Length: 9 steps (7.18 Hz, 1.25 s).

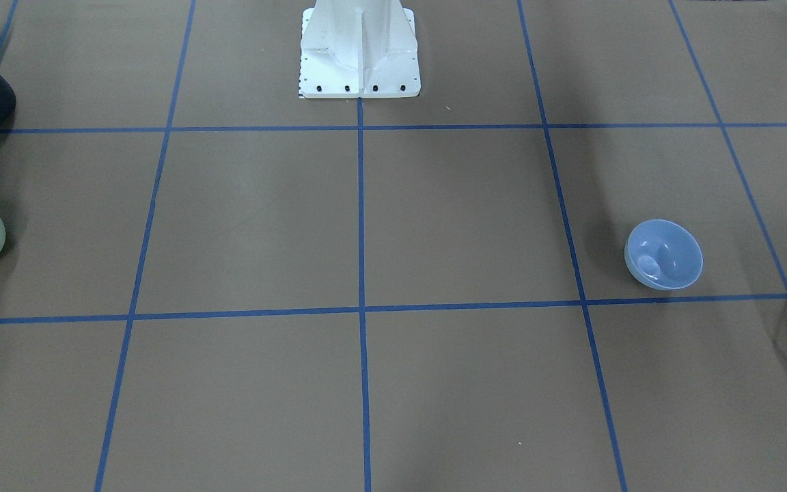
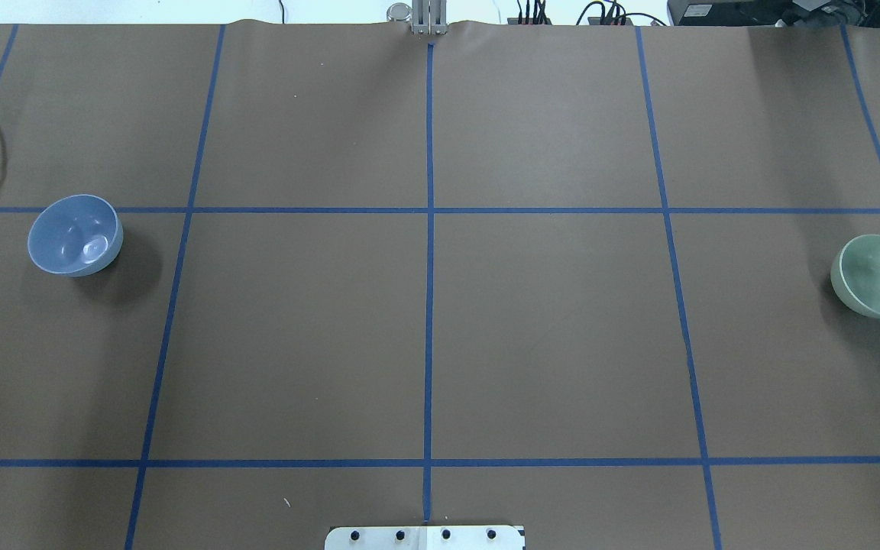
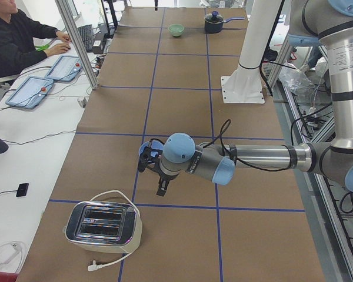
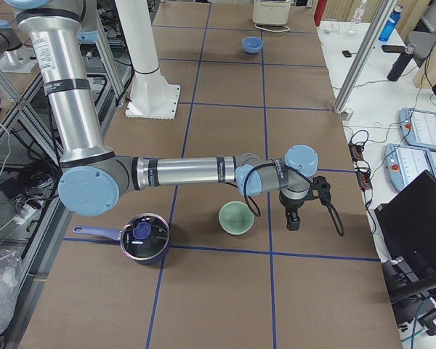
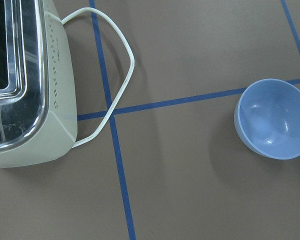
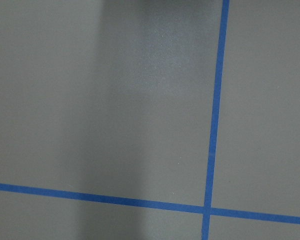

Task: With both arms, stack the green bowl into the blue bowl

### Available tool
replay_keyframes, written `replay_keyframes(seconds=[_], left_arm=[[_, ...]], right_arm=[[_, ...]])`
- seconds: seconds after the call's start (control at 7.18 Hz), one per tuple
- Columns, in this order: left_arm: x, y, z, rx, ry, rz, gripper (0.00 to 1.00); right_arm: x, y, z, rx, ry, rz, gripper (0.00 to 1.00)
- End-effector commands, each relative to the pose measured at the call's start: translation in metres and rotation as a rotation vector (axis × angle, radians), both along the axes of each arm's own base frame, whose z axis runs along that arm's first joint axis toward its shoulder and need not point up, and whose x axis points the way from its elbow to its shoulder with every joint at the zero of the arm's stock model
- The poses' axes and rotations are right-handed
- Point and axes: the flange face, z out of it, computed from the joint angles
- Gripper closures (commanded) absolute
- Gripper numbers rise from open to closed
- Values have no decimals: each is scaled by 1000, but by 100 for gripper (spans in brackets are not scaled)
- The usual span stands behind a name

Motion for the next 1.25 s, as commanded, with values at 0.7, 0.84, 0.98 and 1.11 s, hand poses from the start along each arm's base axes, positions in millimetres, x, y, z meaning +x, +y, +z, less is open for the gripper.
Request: replay_keyframes(seconds=[0.7, 0.84, 0.98, 1.11], left_arm=[[97, -98, -78, -97, 17, -5, 2], [108, -104, -74, -99, 13, 13, 3], [128, -109, -71, -113, 13, 42, 3], [141, -116, -70, -119, -10, 35, 3]], right_arm=[[-44, 84, 69, -112, 29, -84, 0], [-55, 83, 86, -115, 30, -104, 0], [-61, 82, 97, -105, 27, -113, 0], [-65, 82, 98, -109, 29, -116, 0]])
